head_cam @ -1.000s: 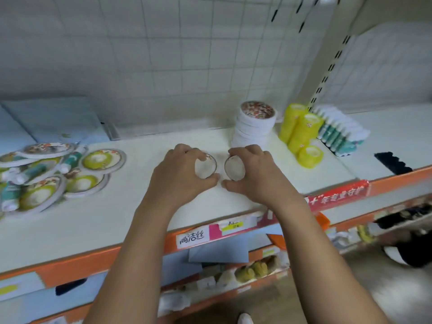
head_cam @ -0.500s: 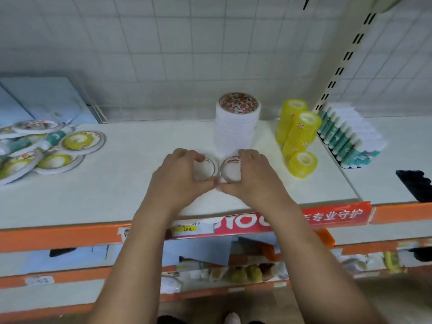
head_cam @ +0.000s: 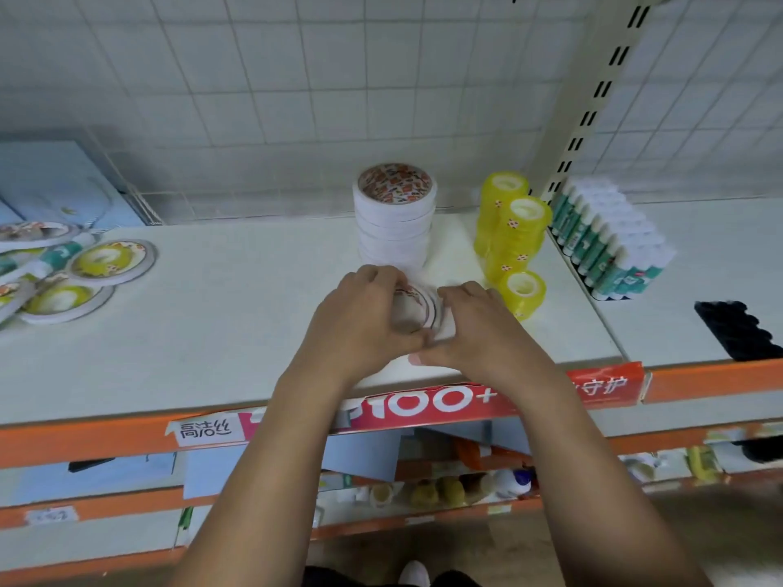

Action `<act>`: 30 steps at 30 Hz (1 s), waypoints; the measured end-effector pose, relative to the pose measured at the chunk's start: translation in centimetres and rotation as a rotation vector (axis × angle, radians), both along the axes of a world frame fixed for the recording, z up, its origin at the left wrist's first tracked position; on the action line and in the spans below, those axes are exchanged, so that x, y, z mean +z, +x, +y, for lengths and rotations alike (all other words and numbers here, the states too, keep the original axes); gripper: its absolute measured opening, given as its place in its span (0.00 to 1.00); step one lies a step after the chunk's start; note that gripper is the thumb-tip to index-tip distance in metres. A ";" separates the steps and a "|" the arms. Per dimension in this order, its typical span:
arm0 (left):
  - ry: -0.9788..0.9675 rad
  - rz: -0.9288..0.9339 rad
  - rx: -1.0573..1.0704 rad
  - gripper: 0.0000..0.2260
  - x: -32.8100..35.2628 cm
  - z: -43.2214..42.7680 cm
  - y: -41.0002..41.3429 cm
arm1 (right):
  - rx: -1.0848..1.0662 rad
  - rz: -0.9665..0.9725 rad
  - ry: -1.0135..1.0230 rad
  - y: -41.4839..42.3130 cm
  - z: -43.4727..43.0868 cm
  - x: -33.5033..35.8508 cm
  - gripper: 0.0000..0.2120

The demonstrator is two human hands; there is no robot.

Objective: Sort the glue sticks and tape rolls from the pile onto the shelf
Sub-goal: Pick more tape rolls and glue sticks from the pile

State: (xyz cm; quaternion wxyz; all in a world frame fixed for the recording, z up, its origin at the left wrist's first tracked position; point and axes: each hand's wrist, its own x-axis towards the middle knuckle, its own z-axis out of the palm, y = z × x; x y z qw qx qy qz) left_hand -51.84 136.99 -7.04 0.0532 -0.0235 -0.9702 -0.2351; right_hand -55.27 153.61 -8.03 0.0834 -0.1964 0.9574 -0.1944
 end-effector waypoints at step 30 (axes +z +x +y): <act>0.121 -0.145 0.090 0.31 -0.8 -2.4 0.3 | 0.034 -0.073 -0.028 -1.0 -0.7 1.4 0.30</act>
